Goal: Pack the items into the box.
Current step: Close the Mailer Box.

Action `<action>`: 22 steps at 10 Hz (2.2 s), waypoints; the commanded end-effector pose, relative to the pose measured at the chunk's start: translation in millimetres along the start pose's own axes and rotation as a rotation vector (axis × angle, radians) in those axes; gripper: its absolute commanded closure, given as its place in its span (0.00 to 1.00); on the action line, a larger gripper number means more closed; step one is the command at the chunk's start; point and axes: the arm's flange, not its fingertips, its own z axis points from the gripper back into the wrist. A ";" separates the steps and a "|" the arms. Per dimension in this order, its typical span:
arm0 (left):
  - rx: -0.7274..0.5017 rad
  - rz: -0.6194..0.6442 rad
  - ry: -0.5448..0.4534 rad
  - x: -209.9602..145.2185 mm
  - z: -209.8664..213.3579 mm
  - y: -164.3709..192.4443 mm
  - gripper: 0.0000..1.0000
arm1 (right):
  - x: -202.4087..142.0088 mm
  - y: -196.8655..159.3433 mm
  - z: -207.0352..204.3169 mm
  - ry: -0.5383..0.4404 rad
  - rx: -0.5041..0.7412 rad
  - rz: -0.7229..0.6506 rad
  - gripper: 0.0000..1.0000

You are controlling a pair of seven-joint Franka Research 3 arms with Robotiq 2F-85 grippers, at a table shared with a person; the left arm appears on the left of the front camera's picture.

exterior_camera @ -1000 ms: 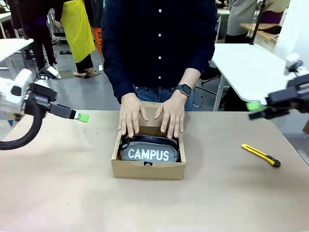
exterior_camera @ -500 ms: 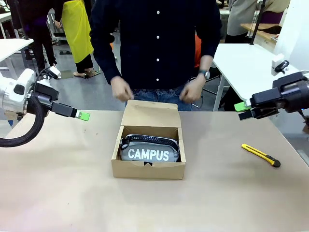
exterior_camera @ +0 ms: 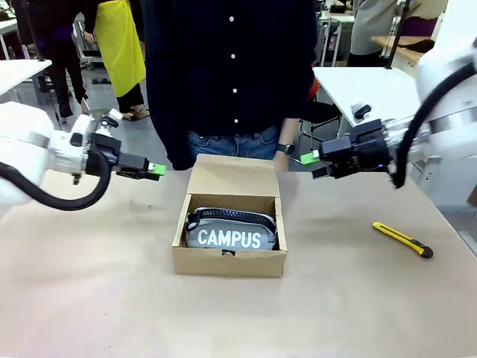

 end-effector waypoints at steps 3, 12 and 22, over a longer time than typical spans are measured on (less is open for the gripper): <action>-0.067 0.262 0.028 25.2 -47.6 68.9 0.00 | 36.5 -60.5 -65.3 -0.035 0.087 -0.243 0.00; -0.216 0.305 0.006 17.6 -85.9 90.4 0.00 | 44.5 -102.3 -120.5 0.051 0.113 -0.441 0.00; -0.330 -0.052 -0.029 22.6 -67.4 -1.2 0.00 | 32.4 -36.4 -79.5 -0.004 0.260 -0.181 0.00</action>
